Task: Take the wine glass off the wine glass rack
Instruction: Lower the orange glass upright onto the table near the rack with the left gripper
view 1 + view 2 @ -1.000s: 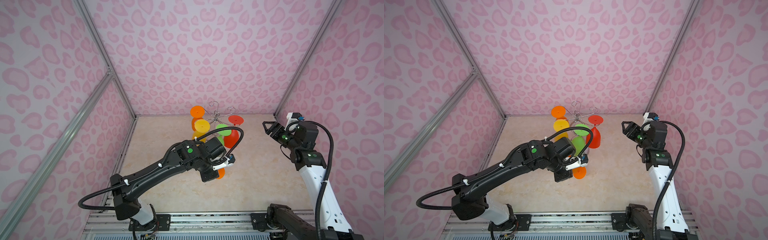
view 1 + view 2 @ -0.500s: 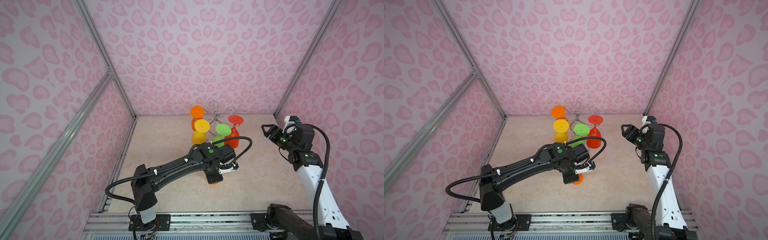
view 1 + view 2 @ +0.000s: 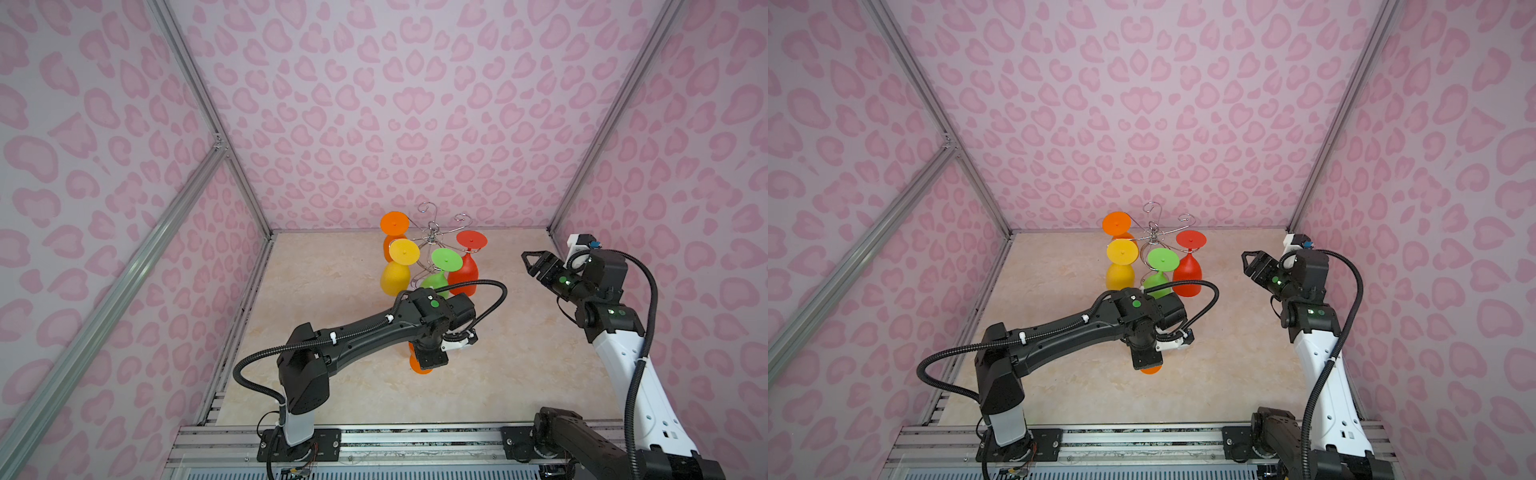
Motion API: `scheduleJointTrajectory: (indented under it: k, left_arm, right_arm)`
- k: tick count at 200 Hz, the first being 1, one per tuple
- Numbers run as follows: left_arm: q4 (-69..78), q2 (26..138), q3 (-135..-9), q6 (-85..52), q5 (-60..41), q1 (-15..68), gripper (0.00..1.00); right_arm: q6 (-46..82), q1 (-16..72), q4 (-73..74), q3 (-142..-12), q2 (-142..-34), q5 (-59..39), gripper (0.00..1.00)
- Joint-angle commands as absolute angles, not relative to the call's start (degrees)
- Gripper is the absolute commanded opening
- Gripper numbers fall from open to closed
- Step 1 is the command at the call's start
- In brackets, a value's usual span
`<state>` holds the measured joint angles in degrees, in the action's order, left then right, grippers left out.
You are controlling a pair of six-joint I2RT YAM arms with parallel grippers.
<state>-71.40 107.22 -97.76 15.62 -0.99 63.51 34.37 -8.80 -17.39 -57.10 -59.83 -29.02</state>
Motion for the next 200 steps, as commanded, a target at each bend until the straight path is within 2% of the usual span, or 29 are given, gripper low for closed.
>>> scheduleJointTrajectory:
  k: [1,20,44,101,105,132,200]
  left_arm:
    - [-73.95,108.68,-98.02,15.97,0.0,63.54,0.02]
    - [-74.51,108.96,-98.84,15.91,0.1,63.49,0.04]
    - [-74.84,108.9,-100.05,15.65,0.06,63.54,0.15]
    - [-76.75,107.19,-103.14,14.81,0.57,63.54,0.35]
    - [-76.88,106.96,-103.38,14.73,0.67,63.54,0.4]
    - [-78.11,105.14,-105.43,14.01,1.14,63.54,0.49]
    - [-76.64,91.46,-106.54,11.55,4.15,63.72,0.51]
  right_arm:
    - [34.64,-8.88,-15.73,-56.86,-59.94,-29.61,0.77]
    - [34.72,-8.88,-15.56,-56.71,-60.03,-29.64,0.77]
    - [34.91,-8.88,-15.22,-56.35,-60.11,-29.79,0.77]
    - [34.94,-8.88,-15.03,-56.25,-60.38,-30.23,0.77]
    - [34.92,-8.88,-14.95,-56.23,-60.38,-30.28,0.77]
    - [35.09,-8.87,-14.69,-56.02,-60.56,-30.5,0.77]
    - [37.8,-8.88,-12.02,-56.0,-60.05,-34.17,0.77]
